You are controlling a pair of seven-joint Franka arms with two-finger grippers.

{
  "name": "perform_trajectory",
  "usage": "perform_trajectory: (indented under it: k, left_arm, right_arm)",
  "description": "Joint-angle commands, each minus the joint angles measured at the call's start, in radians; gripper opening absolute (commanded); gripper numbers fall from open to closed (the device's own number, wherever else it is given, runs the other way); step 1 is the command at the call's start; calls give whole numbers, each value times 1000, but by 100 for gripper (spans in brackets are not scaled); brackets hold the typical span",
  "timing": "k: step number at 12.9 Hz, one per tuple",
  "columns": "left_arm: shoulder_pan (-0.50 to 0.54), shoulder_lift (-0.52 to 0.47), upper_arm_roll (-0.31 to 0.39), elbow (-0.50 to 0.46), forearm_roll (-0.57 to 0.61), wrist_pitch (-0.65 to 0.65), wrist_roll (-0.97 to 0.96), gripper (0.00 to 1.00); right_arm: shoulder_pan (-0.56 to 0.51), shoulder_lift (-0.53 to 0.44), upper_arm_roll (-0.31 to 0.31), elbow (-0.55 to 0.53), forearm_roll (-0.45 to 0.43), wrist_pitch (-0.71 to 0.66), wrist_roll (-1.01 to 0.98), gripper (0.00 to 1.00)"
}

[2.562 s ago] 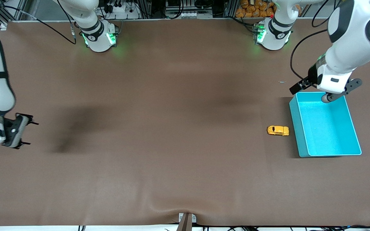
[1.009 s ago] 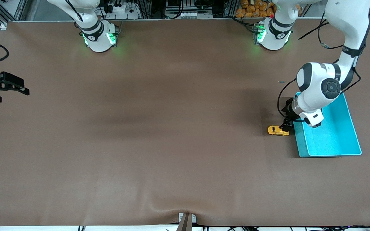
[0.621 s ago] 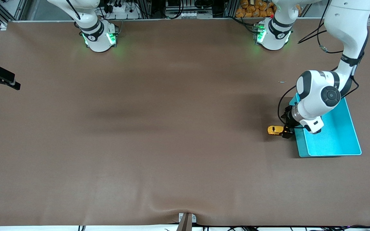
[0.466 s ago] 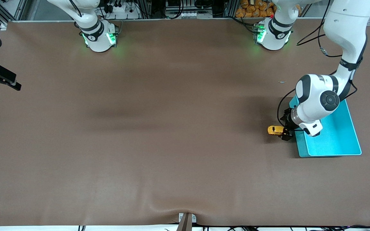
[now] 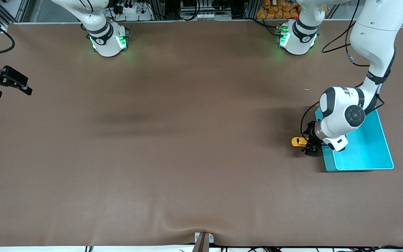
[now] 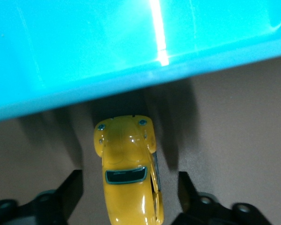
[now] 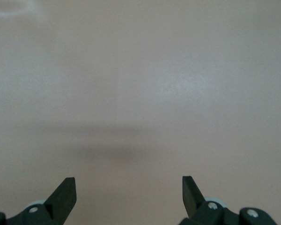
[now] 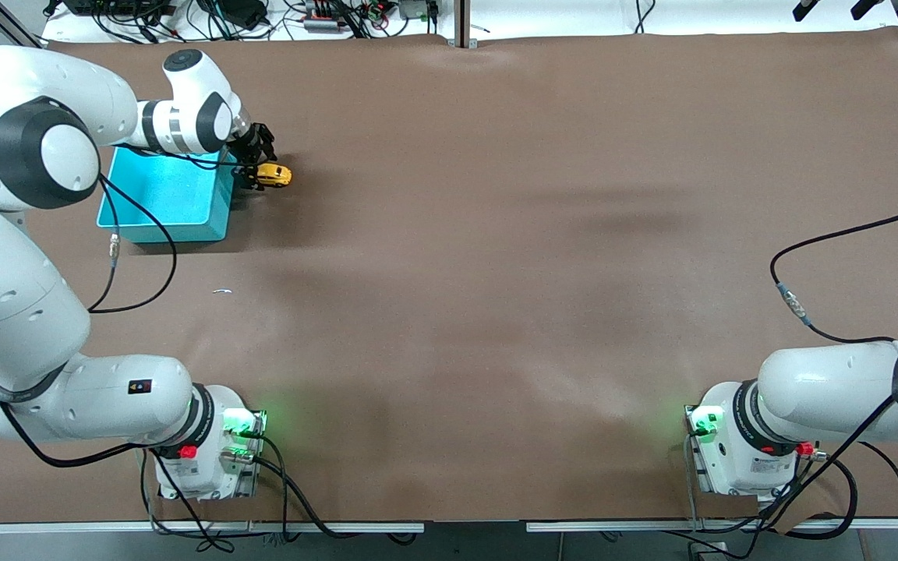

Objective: Wind and store yellow beetle car
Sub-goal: 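Lift the car with the left gripper over the turquoise bin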

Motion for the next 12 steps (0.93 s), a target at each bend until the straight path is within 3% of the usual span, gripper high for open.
perform_trajectory:
  k: [1, 6, 9, 12]
  left_arm:
    - [-1, -2, 0, 10, 36, 7, -60, 0]
    - [-45, -90, -2, 25, 46, -57, -73, 0]
    - [-53, -143, -17, 105, 202, -222, -53, 0]
    - [-21, -208, -14, 111, 209, -278, 132, 0]
  right_arm:
    - [-5, -20, 5, -6, 0, 7, 15, 100]
    - [-5, -20, 7, 3, -19, 3, 13, 100]
    - [-5, -20, 7, 7, -29, -3, 13, 100]
    - [1, -20, -1, 14, -29, -20, 12, 100]
